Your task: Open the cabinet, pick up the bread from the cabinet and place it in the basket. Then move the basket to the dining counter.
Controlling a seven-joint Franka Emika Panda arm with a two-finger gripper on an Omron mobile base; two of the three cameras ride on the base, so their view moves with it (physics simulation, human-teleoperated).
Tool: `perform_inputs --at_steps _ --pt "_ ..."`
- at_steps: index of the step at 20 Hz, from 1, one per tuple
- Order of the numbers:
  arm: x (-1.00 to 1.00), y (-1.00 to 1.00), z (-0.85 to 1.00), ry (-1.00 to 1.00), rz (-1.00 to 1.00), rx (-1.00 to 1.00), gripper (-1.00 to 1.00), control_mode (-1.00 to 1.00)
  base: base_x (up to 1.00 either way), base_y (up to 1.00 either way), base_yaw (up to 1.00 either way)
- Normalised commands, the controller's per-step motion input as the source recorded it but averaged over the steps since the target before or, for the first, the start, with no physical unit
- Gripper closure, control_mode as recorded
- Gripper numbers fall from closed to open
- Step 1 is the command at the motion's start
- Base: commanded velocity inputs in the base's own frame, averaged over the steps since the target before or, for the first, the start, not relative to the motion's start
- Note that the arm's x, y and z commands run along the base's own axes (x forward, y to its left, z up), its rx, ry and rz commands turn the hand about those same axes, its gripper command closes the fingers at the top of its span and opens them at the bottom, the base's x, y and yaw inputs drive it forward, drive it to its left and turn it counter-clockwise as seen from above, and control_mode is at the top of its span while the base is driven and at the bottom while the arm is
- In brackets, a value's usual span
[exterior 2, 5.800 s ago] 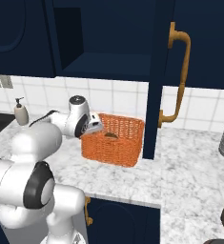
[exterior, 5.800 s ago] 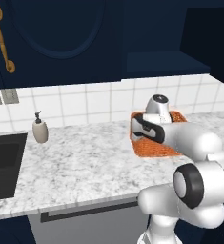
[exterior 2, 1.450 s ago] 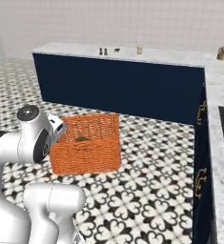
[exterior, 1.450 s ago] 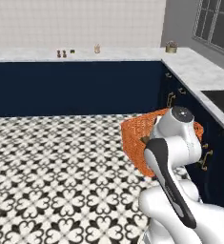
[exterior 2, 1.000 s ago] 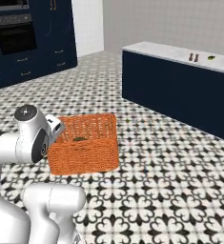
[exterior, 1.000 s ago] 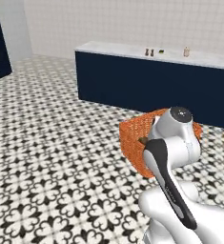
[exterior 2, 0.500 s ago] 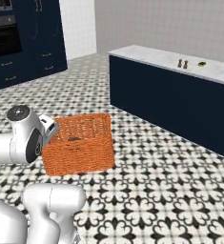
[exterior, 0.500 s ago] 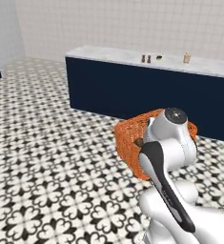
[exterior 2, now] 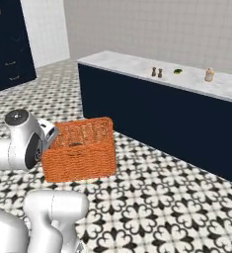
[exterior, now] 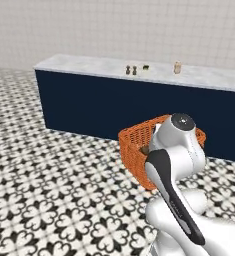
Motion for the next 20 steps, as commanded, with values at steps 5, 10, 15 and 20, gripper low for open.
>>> perform_inputs --at_steps 5,10,15,20 --pt "0.00 0.00 0.00 0.00 0.00 0.00 1.00 1.00 1.00 -0.20 -0.44" --pt "0.00 0.00 0.00 0.00 0.00 0.00 1.00 1.00 1.00 -0.02 -0.39" --pt "0.00 0.00 0.00 0.00 0.00 0.00 1.00 1.00 1.00 0.00 -0.33" --pt "0.00 0.00 0.00 0.00 0.00 0.00 1.00 1.00 1.00 0.00 -0.39"
